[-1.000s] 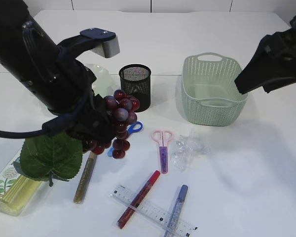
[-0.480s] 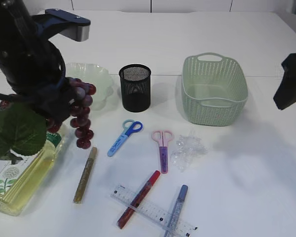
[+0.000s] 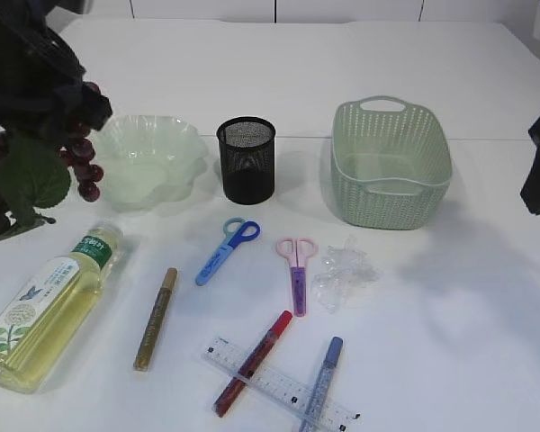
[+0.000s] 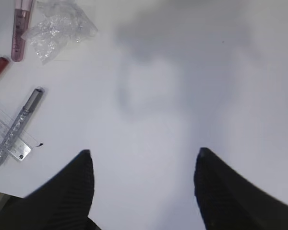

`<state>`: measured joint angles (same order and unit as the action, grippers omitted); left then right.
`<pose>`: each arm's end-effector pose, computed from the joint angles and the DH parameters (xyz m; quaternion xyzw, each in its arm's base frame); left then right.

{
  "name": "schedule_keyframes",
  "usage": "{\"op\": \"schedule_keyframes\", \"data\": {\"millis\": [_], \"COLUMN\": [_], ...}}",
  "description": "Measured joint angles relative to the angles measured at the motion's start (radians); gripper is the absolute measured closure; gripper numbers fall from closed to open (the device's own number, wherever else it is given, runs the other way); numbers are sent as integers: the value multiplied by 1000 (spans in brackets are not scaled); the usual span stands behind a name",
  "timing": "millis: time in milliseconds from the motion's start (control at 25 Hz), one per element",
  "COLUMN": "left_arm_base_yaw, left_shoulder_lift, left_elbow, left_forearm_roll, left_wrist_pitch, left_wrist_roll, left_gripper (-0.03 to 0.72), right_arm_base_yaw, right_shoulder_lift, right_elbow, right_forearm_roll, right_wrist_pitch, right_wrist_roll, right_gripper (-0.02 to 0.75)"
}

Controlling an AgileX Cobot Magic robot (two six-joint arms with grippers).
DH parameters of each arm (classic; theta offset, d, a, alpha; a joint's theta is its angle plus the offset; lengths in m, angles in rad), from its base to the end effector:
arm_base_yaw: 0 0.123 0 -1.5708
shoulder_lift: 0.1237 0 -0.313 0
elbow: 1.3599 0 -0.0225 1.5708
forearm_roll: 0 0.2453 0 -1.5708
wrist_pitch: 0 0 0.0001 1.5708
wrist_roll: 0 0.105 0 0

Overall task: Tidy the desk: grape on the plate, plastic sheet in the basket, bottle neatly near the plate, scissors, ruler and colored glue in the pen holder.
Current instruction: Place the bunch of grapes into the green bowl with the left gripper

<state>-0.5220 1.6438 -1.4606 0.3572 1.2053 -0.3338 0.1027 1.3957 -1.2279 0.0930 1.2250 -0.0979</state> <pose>0.3083 -0.1378 0.3338 0.1321 0.9670 0.1025 0.1920 0.2554 0.0355 0.3373 -0.0894 0.9862 0.0457 0.1320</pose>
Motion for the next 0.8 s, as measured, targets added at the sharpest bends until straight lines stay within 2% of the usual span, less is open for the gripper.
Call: {"op": "schedule_keyframes", "data": {"millis": [320, 800], "left_arm_base_yaw": [99, 176], "left_shoulder_lift": [0, 5], "left_elbow": [0, 0], "left_forearm_roll": [19, 19], "left_wrist_pitch": [-151, -585], "left_wrist_roll": [-55, -86], "left_gripper": [552, 551], "right_arm_base_yaw": [0, 0], "right_shoulder_lift": [0, 0], "right_elbow": [0, 0], "right_forearm_roll": [0, 0], "right_wrist_pitch": [4, 8], "right_wrist_roll": [2, 12], "right_gripper": [239, 239]}}
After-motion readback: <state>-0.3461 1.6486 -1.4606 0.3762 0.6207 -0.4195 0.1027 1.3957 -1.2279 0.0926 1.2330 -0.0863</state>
